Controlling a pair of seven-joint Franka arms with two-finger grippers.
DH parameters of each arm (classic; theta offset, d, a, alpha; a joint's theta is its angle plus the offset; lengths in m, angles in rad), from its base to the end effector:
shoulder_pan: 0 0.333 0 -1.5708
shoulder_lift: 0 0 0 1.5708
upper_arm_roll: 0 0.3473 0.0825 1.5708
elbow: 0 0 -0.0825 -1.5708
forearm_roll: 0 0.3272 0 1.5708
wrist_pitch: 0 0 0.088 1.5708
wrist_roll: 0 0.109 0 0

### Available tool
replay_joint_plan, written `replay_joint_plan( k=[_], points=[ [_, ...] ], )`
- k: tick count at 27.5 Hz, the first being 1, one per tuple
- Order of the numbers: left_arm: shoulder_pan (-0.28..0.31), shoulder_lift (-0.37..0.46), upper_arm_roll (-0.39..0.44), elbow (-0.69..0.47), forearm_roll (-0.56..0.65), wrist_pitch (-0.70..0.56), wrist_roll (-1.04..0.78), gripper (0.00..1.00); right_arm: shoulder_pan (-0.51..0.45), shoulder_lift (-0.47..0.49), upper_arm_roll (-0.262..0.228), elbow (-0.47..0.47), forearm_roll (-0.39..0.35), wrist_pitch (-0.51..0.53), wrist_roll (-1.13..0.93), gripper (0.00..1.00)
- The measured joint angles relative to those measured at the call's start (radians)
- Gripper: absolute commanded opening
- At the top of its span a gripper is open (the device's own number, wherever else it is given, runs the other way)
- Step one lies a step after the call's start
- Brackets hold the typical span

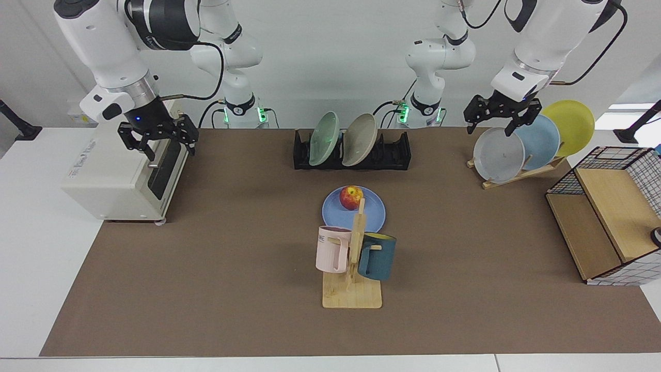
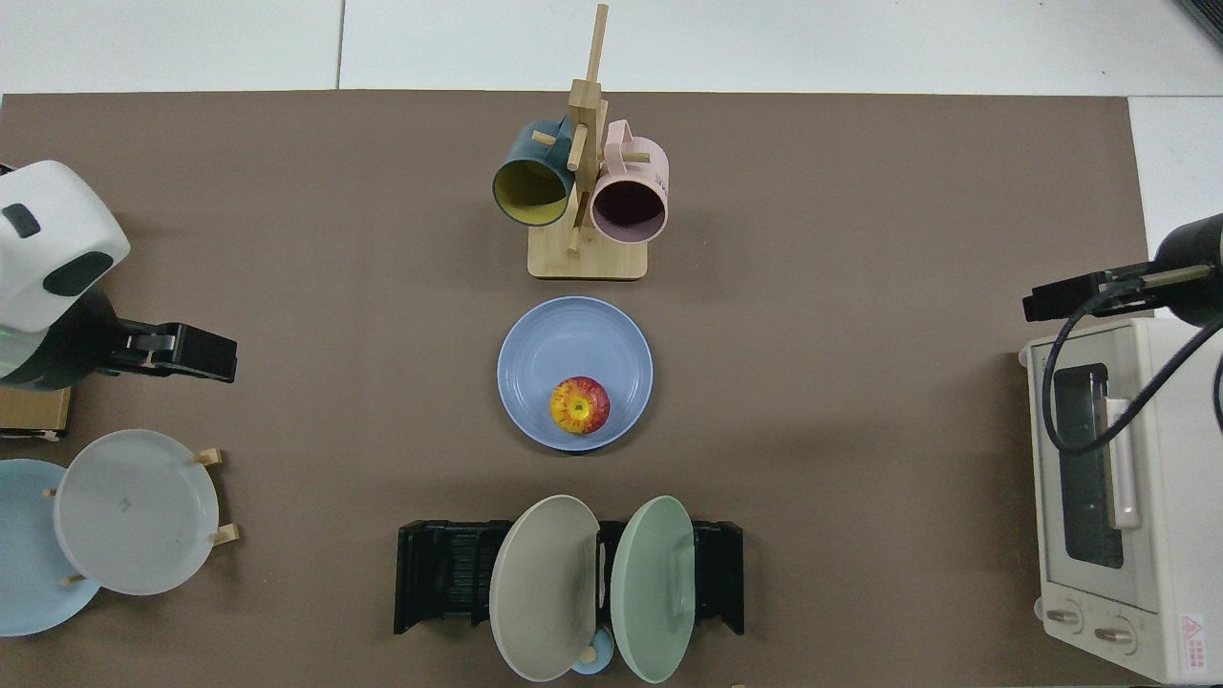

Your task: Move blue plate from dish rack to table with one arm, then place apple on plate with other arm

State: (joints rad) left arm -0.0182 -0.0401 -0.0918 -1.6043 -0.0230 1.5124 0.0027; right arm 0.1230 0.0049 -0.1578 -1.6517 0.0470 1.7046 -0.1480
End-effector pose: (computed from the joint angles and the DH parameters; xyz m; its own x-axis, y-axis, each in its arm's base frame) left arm 0.4742 -0.0562 0.6545 0.9922 -0.1134 -0.0519 -0.1125 -0.9935 0.0195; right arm 0.5102 -0.0130 0.6295 0.9928 0.1067 0.0542 0.1088 -0.9933 -0.0385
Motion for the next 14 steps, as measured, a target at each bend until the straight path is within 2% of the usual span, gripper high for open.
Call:
replay_joint_plan(
  k=[5,11,14],
  points=[
    [0.0,0.0,0.0,0.0,0.0,0.0,0.0,1.0,-0.017,0.0,0.023,0.0,-0.001,-0.012,0.009,1.0],
    [0.0,0.0,0.0,0.0,0.0,0.0,0.0,1.0,-0.051,0.0,0.081,0.001,-0.002,-0.014,0.055,1.0],
    [0.0,0.0,0.0,0.0,0.0,0.0,0.0,1.0,-0.052,0.0,0.089,0.001,-0.007,-0.014,0.064,1.0]
  ],
)
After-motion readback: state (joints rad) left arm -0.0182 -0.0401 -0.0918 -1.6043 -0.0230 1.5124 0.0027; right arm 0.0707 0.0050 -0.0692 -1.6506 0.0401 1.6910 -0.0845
